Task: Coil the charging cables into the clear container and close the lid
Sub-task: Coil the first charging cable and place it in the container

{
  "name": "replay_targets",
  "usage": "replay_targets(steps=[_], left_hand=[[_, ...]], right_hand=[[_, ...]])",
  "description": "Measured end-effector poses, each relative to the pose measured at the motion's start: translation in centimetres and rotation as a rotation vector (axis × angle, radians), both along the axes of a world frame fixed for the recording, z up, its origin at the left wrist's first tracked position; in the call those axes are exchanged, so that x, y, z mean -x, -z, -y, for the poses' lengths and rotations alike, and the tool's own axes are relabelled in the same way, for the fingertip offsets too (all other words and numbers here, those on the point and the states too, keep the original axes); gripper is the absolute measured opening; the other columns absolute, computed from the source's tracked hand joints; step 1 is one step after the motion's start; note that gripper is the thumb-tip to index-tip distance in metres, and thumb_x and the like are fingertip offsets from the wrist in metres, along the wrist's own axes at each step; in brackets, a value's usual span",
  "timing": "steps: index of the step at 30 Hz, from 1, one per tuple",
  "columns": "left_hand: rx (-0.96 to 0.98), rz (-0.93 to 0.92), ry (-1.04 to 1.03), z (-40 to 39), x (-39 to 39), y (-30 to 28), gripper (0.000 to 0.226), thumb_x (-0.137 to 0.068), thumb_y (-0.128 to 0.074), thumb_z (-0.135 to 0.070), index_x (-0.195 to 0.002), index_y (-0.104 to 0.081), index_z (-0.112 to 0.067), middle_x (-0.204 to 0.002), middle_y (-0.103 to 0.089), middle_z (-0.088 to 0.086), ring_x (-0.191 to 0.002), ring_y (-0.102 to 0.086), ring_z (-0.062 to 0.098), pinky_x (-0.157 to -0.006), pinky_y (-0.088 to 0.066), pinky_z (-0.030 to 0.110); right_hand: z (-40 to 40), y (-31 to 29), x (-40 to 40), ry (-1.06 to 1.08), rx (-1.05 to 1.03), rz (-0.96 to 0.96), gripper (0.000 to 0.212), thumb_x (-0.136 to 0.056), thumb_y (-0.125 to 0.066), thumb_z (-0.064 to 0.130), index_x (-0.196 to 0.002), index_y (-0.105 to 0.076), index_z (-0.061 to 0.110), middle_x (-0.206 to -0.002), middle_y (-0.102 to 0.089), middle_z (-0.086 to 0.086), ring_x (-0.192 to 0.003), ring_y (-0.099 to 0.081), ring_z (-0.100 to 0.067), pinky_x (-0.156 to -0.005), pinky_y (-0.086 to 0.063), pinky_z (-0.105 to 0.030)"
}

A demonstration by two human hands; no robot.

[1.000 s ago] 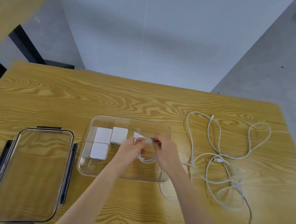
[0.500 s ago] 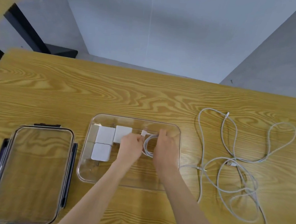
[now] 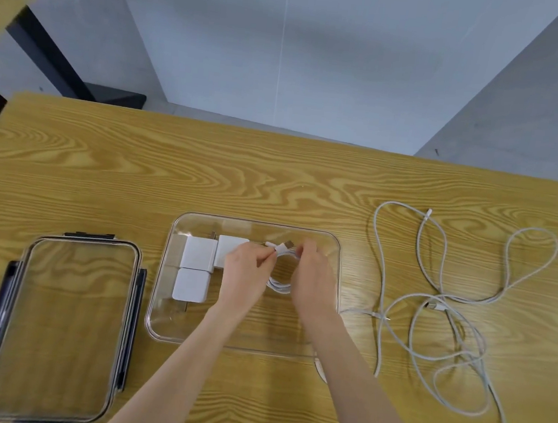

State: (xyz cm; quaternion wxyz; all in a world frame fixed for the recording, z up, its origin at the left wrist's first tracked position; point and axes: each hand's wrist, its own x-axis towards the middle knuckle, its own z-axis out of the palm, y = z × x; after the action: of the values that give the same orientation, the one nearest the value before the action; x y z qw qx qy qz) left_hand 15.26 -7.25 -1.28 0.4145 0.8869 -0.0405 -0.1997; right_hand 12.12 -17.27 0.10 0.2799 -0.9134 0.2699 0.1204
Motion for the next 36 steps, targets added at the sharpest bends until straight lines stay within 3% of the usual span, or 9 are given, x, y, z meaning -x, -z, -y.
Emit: replay_targets(steps=[3, 9, 13, 18, 22, 24, 28, 31, 36], left_hand=[[-0.002, 0.038, 0.050, 0.0, 0.1, -0.1, 0.022, -0.092, -0.054, -0.015, -0.103, -0.072, -0.010, -0.099, -0.062, -0.001, -0.087, -0.053, 0.012, -0.067, -0.031, 0.013], [0.147, -0.113, -0.150, -0.4, -0.2, -1.1, 0.017, -0.084, -0.066, -0.020, -0.099, -0.074, -0.016, -0.076, -0.068, -0.004, -0.071, -0.058, 0.009, -0.061, -0.042, 0.011], [0.208, -0.174, -0.167, -1.2, -0.3, -1.8, 0.015, -0.078, -0.072, -0.014, -0.093, -0.075, -0.012, -0.089, -0.069, -0.010, -0.079, -0.061, 0.000, -0.066, -0.045, 0.003], [0.161, -0.192, -0.105, -1.9, -0.4, -2.5, 0.010, -0.075, -0.074, -0.011, -0.085, -0.076, -0.009, -0.083, -0.071, -0.002, -0.075, -0.063, 0.008, -0.065, -0.047, 0.011], [0.141, -0.114, -0.177, -1.5, 0.5, -2.3, 0.007, -0.075, -0.074, -0.013, -0.081, -0.076, -0.010, -0.067, -0.068, -0.003, -0.064, -0.060, 0.003, -0.055, -0.043, 0.005], [0.150, -0.082, -0.218, -1.3, 1.1, -2.2, 0.001, -0.074, -0.075, -0.013, -0.074, -0.074, -0.012, -0.063, -0.067, -0.006, -0.062, -0.062, 0.005, -0.056, -0.044, 0.009], [0.115, -0.035, -0.264, -0.9, 1.5, -2.1, 0.021, -0.072, -0.076, -0.015, -0.063, -0.058, -0.021, -0.063, -0.064, -0.005, -0.066, -0.061, 0.015, -0.064, -0.045, 0.024], [0.110, -0.038, -0.293, -0.7, 1.5, -2.4, 0.032, -0.071, -0.077, -0.019, -0.074, -0.046, -0.019, -0.068, -0.057, -0.007, -0.066, -0.055, 0.010, -0.059, -0.040, 0.021], [0.229, -0.238, -0.200, -0.2, 0.9, -2.5, 0.022, -0.082, -0.063, -0.015, -0.103, -0.056, -0.018, -0.081, -0.069, 0.002, -0.072, -0.063, 0.010, -0.059, -0.042, 0.018]], right_hand=[[0.2, 0.5, 0.0, 0.133, -0.163, 0.039, 0.029, -0.090, -0.039, -0.006, -0.114, -0.050, 0.008, -0.112, -0.061, -0.009, -0.094, -0.057, -0.024, -0.069, -0.039, -0.029], [0.4, 0.1, 0.4, 0.304, -0.409, 0.183, 0.022, -0.093, -0.045, 0.002, -0.110, -0.054, 0.011, -0.094, -0.060, 0.002, -0.080, -0.057, -0.014, -0.066, -0.040, -0.021], [0.5, -0.3, 0.8, 0.358, -0.495, 0.258, 0.015, -0.092, -0.052, 0.008, -0.103, -0.054, 0.018, -0.086, -0.060, 0.006, -0.072, -0.057, -0.008, -0.060, -0.045, -0.017], [0.7, -1.4, 1.0, 0.378, -0.543, 0.337, 0.019, -0.090, -0.053, 0.004, -0.098, -0.053, 0.020, -0.086, -0.060, 0.004, -0.080, -0.061, -0.013, -0.060, -0.046, -0.011], [0.9, -2.3, 1.4, 0.278, -0.535, 0.336, 0.019, -0.089, -0.054, 0.001, -0.098, -0.056, 0.018, -0.083, -0.057, 0.010, -0.074, -0.055, 0.000, -0.058, -0.042, -0.001], [1.0, -2.5, 1.6, 0.248, -0.523, 0.330, 0.019, -0.089, -0.054, 0.001, -0.098, -0.057, 0.017, -0.083, -0.057, 0.012, -0.075, -0.055, 0.002, -0.059, -0.042, -0.001], [1.1, -2.6, 1.8, 0.224, -0.523, 0.303, 0.021, -0.089, -0.054, 0.001, -0.105, -0.061, 0.012, -0.087, -0.060, 0.009, -0.076, -0.056, 0.001, -0.061, -0.045, -0.005], [1.4, -2.6, 1.9, 0.231, -0.508, 0.299, 0.022, -0.090, -0.053, 0.001, -0.107, -0.063, 0.011, -0.090, -0.062, 0.006, -0.079, -0.058, -0.001, -0.062, -0.045, -0.005], [1.7, -2.6, 2.0, 0.224, -0.523, 0.253, 0.027, -0.091, -0.051, 0.002, -0.113, -0.065, 0.009, -0.104, -0.067, -0.001, -0.093, -0.061, -0.012, -0.072, -0.045, -0.013]])
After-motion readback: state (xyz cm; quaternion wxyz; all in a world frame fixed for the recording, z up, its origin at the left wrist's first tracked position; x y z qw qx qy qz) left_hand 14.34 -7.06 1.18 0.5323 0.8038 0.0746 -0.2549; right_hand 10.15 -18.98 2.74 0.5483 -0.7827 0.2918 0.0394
